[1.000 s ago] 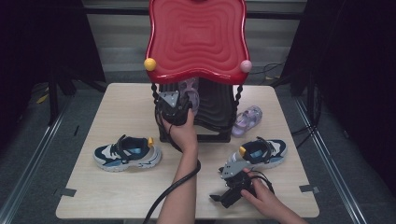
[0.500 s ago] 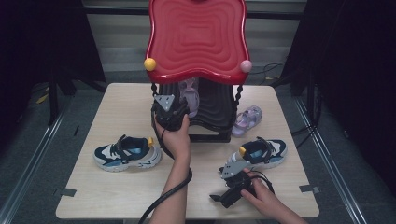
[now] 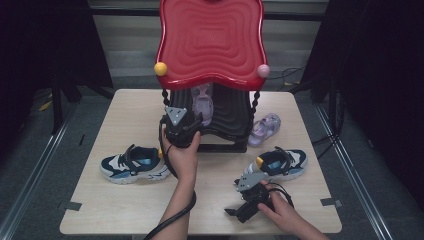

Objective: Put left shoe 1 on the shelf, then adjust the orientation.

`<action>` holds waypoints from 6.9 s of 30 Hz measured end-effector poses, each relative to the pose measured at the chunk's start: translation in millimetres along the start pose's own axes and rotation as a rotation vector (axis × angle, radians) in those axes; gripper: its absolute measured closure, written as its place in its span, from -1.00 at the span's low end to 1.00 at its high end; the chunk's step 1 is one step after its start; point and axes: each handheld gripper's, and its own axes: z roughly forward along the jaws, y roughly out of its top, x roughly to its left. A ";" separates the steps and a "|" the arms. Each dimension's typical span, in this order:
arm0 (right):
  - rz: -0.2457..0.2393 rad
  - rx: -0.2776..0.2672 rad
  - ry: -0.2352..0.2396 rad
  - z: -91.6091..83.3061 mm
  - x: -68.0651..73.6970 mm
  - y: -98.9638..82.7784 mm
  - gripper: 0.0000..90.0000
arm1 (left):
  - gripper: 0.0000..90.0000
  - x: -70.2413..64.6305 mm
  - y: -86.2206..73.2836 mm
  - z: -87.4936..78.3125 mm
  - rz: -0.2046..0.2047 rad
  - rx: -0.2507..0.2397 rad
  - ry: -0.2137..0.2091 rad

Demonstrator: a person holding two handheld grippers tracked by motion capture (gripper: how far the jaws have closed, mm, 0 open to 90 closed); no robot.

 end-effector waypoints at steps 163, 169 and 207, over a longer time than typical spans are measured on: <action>0.071 0.050 -0.157 -122.4 -110.7 68.0 -0.48 | -0.69 16.6 -135.5 -52.0 0.463 0.491 -0.542; 0.085 0.085 -0.168 -118.8 -125.8 67.5 -0.47 | -0.69 16.6 -135.4 -52.0 0.463 0.491 -0.542; 0.302 0.111 -0.316 -73.1 -224.6 41.1 0.01 | -0.69 16.4 -135.6 -52.1 0.460 0.491 -0.541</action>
